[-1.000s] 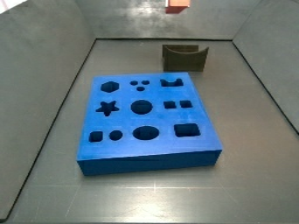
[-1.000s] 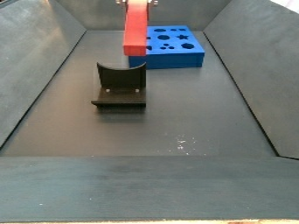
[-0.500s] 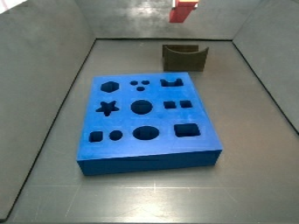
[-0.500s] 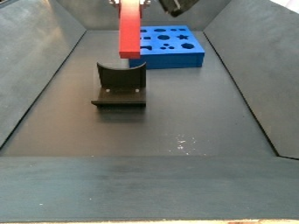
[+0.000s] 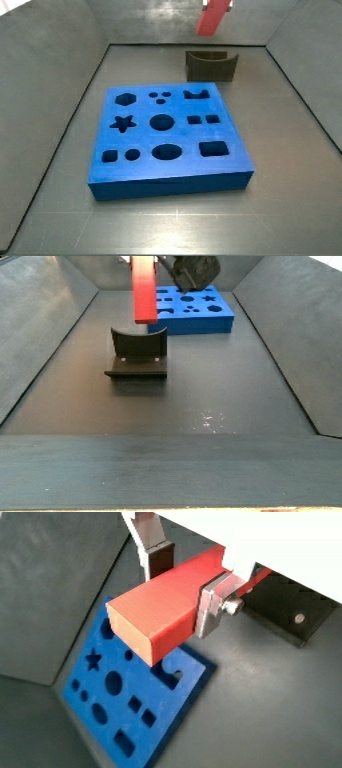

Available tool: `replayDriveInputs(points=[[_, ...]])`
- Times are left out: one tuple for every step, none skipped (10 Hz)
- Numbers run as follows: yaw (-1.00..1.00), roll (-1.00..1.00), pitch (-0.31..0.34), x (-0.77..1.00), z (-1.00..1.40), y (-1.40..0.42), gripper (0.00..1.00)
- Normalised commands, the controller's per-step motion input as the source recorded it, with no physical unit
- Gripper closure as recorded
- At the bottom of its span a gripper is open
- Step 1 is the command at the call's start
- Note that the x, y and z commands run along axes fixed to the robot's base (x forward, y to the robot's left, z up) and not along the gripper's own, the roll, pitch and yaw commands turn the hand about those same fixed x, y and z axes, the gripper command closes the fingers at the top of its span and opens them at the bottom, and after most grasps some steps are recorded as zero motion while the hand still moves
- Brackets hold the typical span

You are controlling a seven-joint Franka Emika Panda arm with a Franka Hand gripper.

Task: Pick up the rectangle object. Move up. Place the rectangle object on the fixture. Regrasp the rectangle object. Move to above the board. Insert the rectangle object.
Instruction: Place the rectangle object on the fixture.

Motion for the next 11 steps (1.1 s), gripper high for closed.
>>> replayDriveInputs(points=[[-0.19, -0.32, 0.098, 0.11, -0.03, 0.06, 1.00], [-0.19, -0.25, 0.076, 0.10, -0.02, 0.05, 1.00], [-0.11, -0.20, -0.025, 0.10, -1.00, 0.13, 1.00], [-0.10, -0.19, -0.044, 0.10, -1.00, 0.13, 1.00], [-0.08, -0.17, -0.045, 0.12, -1.00, 0.12, 1.00], [-0.06, -0.15, -0.040, 0.13, -1.00, 0.12, 1.00], [-0.05, -0.12, -0.032, 0.14, -1.00, 0.11, 1.00], [-0.04, -0.10, -0.036, 0.14, -1.00, 0.11, 1.00], [-0.03, -0.10, -0.036, 0.12, -0.78, 0.08, 1.00], [-0.03, -0.09, -0.032, 0.10, -0.68, 0.07, 1.00], [-0.02, -0.08, -0.031, 0.09, -0.47, 0.05, 1.00]])
